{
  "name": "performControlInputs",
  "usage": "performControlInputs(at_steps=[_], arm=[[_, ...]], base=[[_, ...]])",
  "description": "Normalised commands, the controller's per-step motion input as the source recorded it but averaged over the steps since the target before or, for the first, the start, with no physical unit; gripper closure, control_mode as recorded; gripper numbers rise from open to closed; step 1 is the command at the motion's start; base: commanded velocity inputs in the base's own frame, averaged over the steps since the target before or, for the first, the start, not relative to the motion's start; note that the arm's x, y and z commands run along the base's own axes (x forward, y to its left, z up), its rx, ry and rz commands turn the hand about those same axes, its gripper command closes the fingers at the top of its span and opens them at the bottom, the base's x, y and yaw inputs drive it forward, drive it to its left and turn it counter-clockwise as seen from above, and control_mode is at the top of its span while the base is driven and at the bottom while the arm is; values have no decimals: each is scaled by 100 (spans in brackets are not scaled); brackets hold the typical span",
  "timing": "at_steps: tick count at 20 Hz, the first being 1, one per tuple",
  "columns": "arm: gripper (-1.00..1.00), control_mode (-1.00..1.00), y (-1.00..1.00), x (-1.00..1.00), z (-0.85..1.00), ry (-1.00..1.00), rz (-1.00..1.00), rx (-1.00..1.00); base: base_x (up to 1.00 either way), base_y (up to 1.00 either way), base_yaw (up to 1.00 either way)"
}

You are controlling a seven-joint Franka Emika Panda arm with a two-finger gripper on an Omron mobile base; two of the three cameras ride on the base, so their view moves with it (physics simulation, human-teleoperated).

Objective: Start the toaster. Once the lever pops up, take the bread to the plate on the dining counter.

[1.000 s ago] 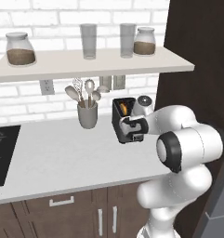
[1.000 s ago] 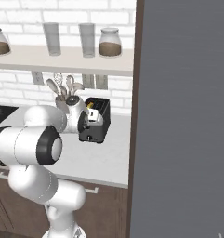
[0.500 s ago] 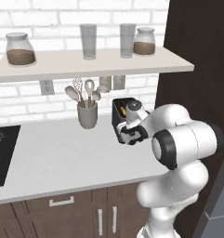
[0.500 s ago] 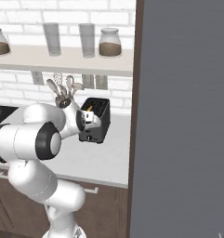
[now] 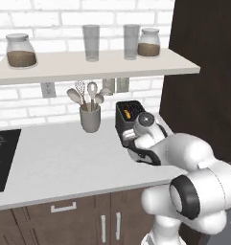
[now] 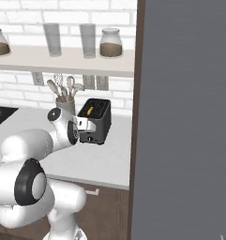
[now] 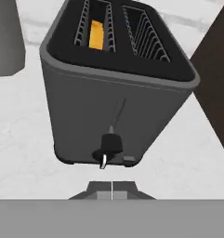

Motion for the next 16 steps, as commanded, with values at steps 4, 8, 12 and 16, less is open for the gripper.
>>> performControlInputs(at_steps=[4,8,12,16], arm=[[100,-100,0,-52,87,-29,0,12],[100,-100,0,-36,83,-17,0,12],[100,-100,0,-31,84,-1,0,14],[100,-100,0,-32,67,12,0,15]], base=[[0,0,0],[0,0,0],[0,0,0],[0,0,0]])
